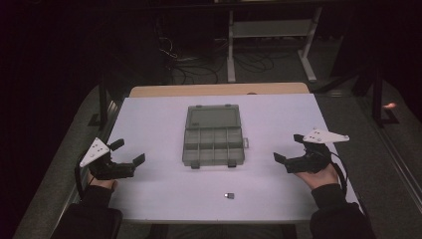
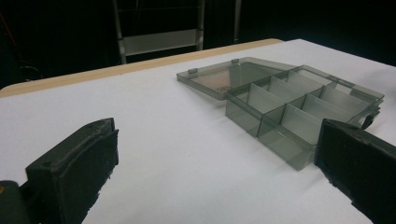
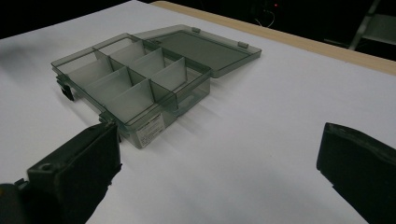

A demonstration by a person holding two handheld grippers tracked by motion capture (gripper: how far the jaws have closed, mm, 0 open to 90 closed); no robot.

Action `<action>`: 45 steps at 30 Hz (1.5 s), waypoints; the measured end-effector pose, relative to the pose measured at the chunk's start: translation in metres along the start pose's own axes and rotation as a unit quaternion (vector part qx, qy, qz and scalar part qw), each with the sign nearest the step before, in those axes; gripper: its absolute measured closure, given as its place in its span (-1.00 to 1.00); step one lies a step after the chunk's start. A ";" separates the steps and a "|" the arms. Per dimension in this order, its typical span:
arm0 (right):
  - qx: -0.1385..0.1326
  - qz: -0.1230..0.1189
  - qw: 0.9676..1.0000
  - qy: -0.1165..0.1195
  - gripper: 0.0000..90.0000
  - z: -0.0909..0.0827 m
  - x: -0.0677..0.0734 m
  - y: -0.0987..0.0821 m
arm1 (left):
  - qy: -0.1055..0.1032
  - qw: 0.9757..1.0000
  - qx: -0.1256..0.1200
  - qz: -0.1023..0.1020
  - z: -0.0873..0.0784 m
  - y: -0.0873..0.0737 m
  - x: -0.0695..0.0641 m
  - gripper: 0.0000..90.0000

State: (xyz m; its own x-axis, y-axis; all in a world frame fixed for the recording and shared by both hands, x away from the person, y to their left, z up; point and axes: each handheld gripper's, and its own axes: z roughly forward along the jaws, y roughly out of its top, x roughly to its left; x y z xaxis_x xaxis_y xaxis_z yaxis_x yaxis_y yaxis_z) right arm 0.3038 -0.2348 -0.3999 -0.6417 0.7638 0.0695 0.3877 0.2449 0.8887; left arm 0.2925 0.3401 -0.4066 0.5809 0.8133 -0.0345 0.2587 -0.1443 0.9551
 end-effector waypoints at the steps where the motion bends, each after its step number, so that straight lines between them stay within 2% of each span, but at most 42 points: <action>1: 0.000 0.000 1.000 0.000 -1.00 0.000 0.000 0.000 | 0.000 1.000 0.000 0.000 0.000 0.000 0.000 -1.00; 27: 0.014 -0.014 1.000 0.012 -1.00 0.003 0.004 0.001 | -0.001 1.000 0.001 0.003 0.000 0.000 0.000 -1.00; 45: 0.030 -0.041 0.998 0.039 -1.00 0.011 0.020 0.007 | -0.004 1.000 0.003 0.004 0.000 0.000 0.000 -1.00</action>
State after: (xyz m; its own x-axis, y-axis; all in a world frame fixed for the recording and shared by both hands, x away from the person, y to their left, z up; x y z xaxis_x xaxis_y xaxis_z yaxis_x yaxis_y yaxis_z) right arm 0.3014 -0.2113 -0.3974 -0.7212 0.6919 0.0338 0.3683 0.3417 0.8646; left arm 0.2926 0.3395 -0.4068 0.5887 0.8078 -0.0283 0.2583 -0.1548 0.9536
